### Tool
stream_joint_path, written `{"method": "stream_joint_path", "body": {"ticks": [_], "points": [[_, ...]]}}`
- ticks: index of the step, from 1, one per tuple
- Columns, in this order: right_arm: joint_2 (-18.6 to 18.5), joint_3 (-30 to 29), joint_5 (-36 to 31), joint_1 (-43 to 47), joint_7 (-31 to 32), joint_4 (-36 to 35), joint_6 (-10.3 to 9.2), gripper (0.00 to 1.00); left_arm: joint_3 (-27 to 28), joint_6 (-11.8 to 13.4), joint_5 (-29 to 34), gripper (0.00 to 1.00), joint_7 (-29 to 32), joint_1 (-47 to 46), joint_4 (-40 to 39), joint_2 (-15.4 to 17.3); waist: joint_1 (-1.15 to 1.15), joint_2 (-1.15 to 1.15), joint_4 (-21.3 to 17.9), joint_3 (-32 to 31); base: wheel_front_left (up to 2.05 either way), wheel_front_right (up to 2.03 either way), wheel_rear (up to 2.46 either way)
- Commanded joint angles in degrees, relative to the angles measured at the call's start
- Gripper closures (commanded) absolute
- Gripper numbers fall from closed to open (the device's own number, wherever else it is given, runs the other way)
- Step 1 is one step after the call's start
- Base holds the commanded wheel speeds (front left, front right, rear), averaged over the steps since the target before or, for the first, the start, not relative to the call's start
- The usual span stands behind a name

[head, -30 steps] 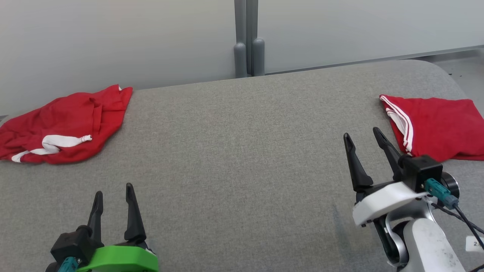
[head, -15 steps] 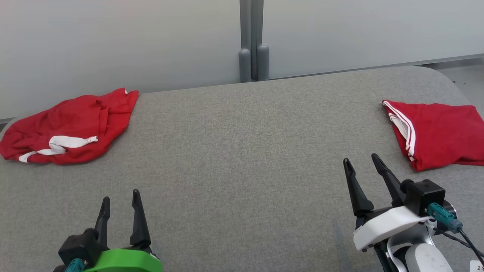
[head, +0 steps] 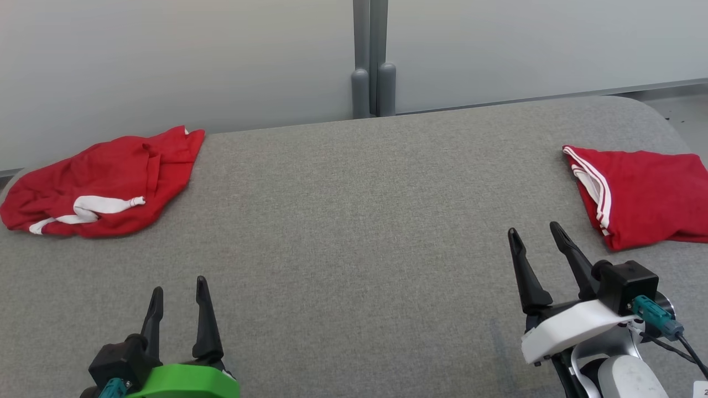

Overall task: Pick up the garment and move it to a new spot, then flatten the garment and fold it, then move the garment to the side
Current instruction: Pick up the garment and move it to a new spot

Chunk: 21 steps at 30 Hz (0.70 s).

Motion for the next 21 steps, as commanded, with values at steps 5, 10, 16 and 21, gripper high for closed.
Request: {"method": "stream_joint_path", "body": {"ticks": [5,10,16,21], "points": [[-0.07,-0.28,0.00,0.68,-0.24,-0.43,-0.04,0.00,-0.01,0.09,0.48,0.00,-0.22,-0.26,0.01,0.30,0.00,0.56,1.26,0.22,0.00,0.00,0.00],[-0.07,-0.11,-0.37,0.95,-0.51,-0.72,-0.03,0.00,-0.41,0.27,1.04,0.00,0.06,-1.26,-0.17,0.25,0.00,0.56,4.75,0.20,0.00,0.00,0.00],[-0.08,0.37,-0.38,0.38,-0.74,-1.42,-0.03,0.00,-0.27,0.40,1.20,0.00,0.19,-1.69,-0.73,0.78,0.00,0.56,12.85,0.49,0.00,0.00,0.00],[-0.11,1.01,-0.29,0.32,-0.59,-1.59,-0.03,0.00,0.24,1.01,1.28,0.00,0.18,-1.13,-1.71,0.99,0.00,0.56,20.37,0.98,0.00,0.00,0.00]]}}
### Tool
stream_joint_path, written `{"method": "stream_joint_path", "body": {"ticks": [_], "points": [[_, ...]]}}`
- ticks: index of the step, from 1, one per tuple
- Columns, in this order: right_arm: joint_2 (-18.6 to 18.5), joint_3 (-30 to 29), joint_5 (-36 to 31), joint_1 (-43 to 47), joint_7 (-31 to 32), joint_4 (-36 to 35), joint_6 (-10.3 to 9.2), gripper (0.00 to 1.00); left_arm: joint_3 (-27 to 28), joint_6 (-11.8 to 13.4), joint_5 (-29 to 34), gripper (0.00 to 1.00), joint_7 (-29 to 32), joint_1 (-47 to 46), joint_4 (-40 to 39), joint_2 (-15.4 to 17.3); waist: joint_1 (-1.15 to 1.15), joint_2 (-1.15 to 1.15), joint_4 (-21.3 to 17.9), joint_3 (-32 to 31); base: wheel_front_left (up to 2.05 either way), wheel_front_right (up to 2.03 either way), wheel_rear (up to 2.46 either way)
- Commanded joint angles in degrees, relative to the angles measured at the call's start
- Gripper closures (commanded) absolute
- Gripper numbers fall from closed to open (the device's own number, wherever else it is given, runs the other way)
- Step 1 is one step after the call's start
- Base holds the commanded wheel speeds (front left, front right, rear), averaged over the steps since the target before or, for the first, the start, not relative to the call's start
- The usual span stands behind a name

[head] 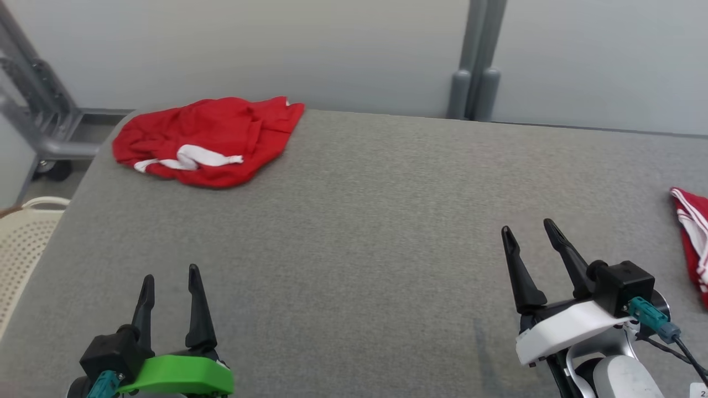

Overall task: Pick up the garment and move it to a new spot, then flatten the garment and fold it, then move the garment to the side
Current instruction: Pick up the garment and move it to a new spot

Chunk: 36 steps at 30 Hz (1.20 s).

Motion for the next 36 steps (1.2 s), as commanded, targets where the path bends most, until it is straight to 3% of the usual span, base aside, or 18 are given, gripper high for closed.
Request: {"method": "stream_joint_path", "body": {"ticks": [1,7,14,26,30,36], "points": [[-0.14,0.26,-0.13,0.09,-0.03,-0.12,-0.02,0.00,0.35,0.24,0.28,0.00,-0.10,0.16,-0.36,0.26,0.00,0.56,9.21,0.59,0.00,0.00,0.00],[-0.16,0.89,0.17,-0.37,-0.03,0.08,-0.02,0.00,1.03,0.59,-0.23,0.00,-0.21,1.08,-0.63,0.27,0.00,0.56,15.02,0.63,0.00,0.00,0.00],[-0.18,0.98,0.28,-0.89,-0.18,0.50,-0.02,0.00,1.09,0.67,-0.27,0.00,-0.27,1.17,-0.94,0.25,0.00,0.56,17.48,0.83,0.00,0.00,0.00],[-0.19,0.66,-0.59,-1.66,-0.06,0.07,-0.02,0.00,2.61,0.87,-0.84,0.00,-0.45,1.02,-1.71,0.11,0.00,0.56,15.92,2.33,0.00,0.00,0.00],[-0.19,0.33,-1.15,-1.93,0.29,-0.58,-0.02,0.00,3.66,0.18,-1.83,0.00,-0.41,-0.23,-2.22,0.34,0.00,0.56,15.16,3.27,0.00,0.00,0.00],[-0.19,-0.32,-2.27,-3.12,0.83,-1.94,-0.02,0.00,5.10,-2.15,-2.33,0.00,1.04,-6.62,-1.33,3.35,0.00,0.56,13.83,5.78,0.00,0.00,0.00]]}}
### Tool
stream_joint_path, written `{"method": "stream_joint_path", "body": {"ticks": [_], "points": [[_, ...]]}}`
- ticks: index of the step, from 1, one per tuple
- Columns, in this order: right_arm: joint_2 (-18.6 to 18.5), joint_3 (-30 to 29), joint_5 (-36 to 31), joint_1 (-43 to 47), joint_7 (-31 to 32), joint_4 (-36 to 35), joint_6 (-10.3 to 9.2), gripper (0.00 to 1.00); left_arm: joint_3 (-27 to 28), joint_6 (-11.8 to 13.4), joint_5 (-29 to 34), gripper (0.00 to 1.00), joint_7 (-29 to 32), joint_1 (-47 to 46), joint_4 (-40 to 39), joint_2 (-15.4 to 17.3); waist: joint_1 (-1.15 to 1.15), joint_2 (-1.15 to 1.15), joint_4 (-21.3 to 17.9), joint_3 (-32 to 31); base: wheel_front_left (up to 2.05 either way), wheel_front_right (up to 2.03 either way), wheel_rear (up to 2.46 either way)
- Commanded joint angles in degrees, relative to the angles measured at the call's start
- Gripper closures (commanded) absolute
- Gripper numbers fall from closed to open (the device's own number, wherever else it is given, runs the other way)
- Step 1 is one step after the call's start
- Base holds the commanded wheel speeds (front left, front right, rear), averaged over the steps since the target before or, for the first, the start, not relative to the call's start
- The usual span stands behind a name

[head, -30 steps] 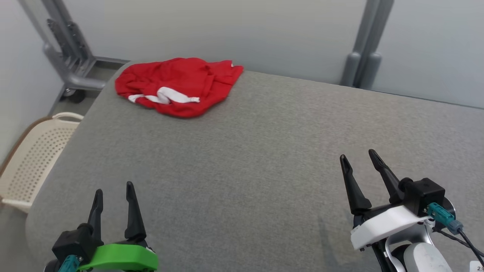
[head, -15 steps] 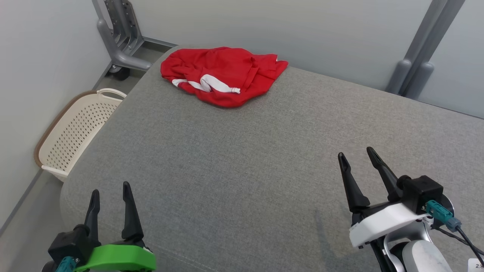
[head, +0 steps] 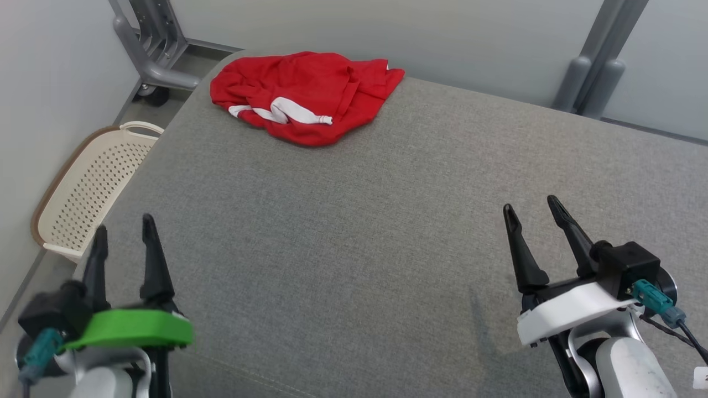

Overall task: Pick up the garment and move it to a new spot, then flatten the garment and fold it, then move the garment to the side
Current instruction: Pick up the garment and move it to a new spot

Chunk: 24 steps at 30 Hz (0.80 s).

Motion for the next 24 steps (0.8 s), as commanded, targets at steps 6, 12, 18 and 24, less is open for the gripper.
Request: {"method": "stream_joint_path", "body": {"ticks": [6,12,18,24], "points": [[-0.21,-0.30,-1.91,-2.74,0.81,-1.98,-0.02,0.00,1.15,-2.61,0.80,0.00,5.04,-13.59,2.28,5.43,0.00,0.56,-3.47,5.36,0.00,0.00,0.00],[-0.22,0.58,-4.02,-6.01,1.92,-3.96,-0.02,0.00,2.28,-5.36,-0.79,0.00,12.27,-27.30,8.19,9.99,0.00,0.56,-8.36,11.71,0.00,0.00,0.00],[-0.23,1.88,-4.97,-9.12,2.68,-6.05,-0.02,0.00,4.03,-7.30,-3.20,0.00,17.78,-36.57,15.94,13.27,0.00,0.56,-13.53,17.66,0.00,0.00,0.00],[-0.22,1.99,-6.58,-11.08,3.57,-8.73,-0.02,0.00,3.68,-8.44,-3.98,0.00,23.12,-44.33,26.87,15.58,0.00,0.56,-18.20,23.86,0.00,0.00,0.00]]}}
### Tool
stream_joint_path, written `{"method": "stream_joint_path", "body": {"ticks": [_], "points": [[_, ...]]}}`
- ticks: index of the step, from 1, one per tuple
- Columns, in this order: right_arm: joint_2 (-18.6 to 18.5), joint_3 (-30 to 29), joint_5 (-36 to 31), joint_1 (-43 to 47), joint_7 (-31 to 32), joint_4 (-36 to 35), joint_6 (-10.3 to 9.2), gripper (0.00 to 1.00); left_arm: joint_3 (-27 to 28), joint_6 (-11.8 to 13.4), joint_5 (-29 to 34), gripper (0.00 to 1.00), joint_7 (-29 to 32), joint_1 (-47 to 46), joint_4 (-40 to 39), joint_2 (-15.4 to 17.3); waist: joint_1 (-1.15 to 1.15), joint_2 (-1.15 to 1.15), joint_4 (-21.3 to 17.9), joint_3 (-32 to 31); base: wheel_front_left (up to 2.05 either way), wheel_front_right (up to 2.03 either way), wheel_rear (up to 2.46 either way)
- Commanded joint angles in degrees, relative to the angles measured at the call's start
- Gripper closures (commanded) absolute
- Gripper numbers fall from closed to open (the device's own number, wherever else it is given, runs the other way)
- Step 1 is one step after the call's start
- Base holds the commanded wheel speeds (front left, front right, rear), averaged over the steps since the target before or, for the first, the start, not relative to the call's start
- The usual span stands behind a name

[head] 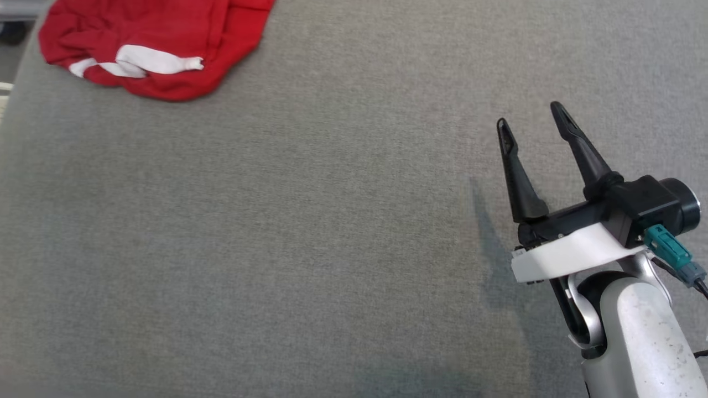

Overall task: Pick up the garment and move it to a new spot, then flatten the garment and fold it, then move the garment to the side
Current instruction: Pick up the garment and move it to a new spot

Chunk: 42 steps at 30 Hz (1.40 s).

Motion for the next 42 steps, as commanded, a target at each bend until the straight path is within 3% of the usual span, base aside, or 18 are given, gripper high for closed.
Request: {"method": "stream_joint_path", "body": {"ticks": [1,13,23,24,25,27,28,42], "points": [[-0.20,-0.10,-0.51,-0.70,0.15,-0.51,-0.02,0.00,-0.33,-0.33,0.00,0.00,0.47,-0.96,0.70,0.33,0.00,0.56,-6.58,7.23,0.00,0.00,0.00],[-0.17,-0.61,-2.45,-0.13,1.52,-4.55,-0.02,0.00,-1.60,-1.69,-1.35,0.00,2.19,-7.78,16.37,-2.21,0.00,0.56,-8.35,13.43,0.00,0.00,0.00],[-0.17,-0.59,-3.06,-0.40,1.92,-5.54,-0.02,0.00,-1.34,-2.40,-2.35,0.00,-0.64,-9.26,21.68,-3.95,0.00,0.56,-8.36,14.53,0.00,0.00,0.00],[-0.17,-0.54,-3.09,-0.59,1.94,-5.59,-0.02,0.00,-1.34,-2.68,-2.49,0.07,-0.74,-9.47,22.09,-4.17,0.00,0.56,-8.43,14.59,0.00,0.00,0.00],[-0.17,-0.51,-3.14,-0.77,1.91,-5.58,-0.02,0.00,-1.58,-2.94,-2.30,0.37,-1.20,-9.69,22.40,-4.34,0.00,0.56,-8.51,14.59,0.00,0.00,0.00],[-0.17,-0.59,-3.14,-1.05,1.54,-5.57,-0.02,0.00,-1.80,-3.22,-1.95,0.86,-2.20,-10.25,23.08,-4.41,0.00,0.56,-8.70,14.45,0.00,0.00,0.00],[-0.17,-0.70,-3.11,-1.15,1.34,-5.50,-0.02,0.00,-1.89,-3.41,-1.80,1.00,-2.84,-10.57,23.36,-4.27,0.00,0.56,-8.80,14.27,0.00,0.00,0.00],[-0.17,-1.04,-0.52,-0.10,-1.74,-1.21,-0.02,0.00,-3.77,-5.82,0.67,1.00,-8.44,-13.34,25.54,-0.88,0.00,0.56,-9.93,4.68,0.00,0.00,0.00]]}}
